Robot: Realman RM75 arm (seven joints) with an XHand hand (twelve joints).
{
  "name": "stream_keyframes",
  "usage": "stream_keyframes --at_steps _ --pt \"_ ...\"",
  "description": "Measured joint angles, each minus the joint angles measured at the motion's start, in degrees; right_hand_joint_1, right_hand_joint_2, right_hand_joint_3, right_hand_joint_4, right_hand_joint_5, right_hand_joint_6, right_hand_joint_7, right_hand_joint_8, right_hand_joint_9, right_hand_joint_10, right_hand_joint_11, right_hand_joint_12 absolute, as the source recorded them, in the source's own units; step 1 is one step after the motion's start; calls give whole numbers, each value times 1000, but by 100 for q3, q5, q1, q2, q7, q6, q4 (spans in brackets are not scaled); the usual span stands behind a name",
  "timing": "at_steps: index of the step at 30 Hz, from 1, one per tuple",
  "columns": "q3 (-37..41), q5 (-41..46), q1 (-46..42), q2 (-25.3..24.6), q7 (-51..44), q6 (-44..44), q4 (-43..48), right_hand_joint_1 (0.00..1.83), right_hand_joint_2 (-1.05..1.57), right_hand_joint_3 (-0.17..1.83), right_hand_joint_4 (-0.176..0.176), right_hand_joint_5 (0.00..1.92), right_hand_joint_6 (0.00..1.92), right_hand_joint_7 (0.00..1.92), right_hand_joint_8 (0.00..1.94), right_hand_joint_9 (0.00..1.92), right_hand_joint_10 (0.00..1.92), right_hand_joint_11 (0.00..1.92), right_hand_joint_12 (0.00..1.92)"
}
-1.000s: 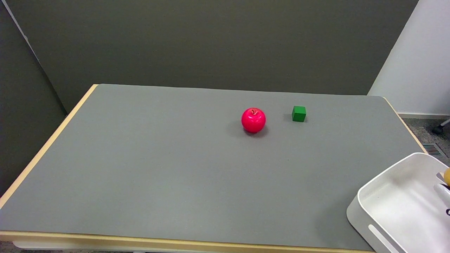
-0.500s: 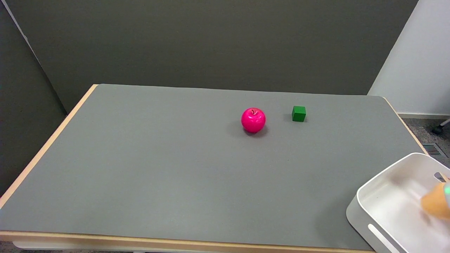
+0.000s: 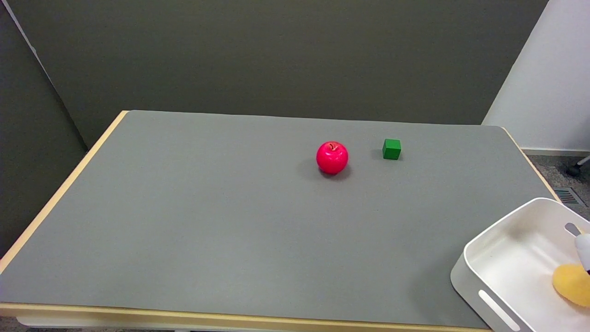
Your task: Place the yellow pear into the white box.
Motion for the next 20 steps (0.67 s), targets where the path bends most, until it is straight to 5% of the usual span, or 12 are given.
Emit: stream_keyframes --at_steps 20 --pt "77 -1014 143 527 -791 447 1339 420 454 923 17 40 397 45 183 5 220 3 772"
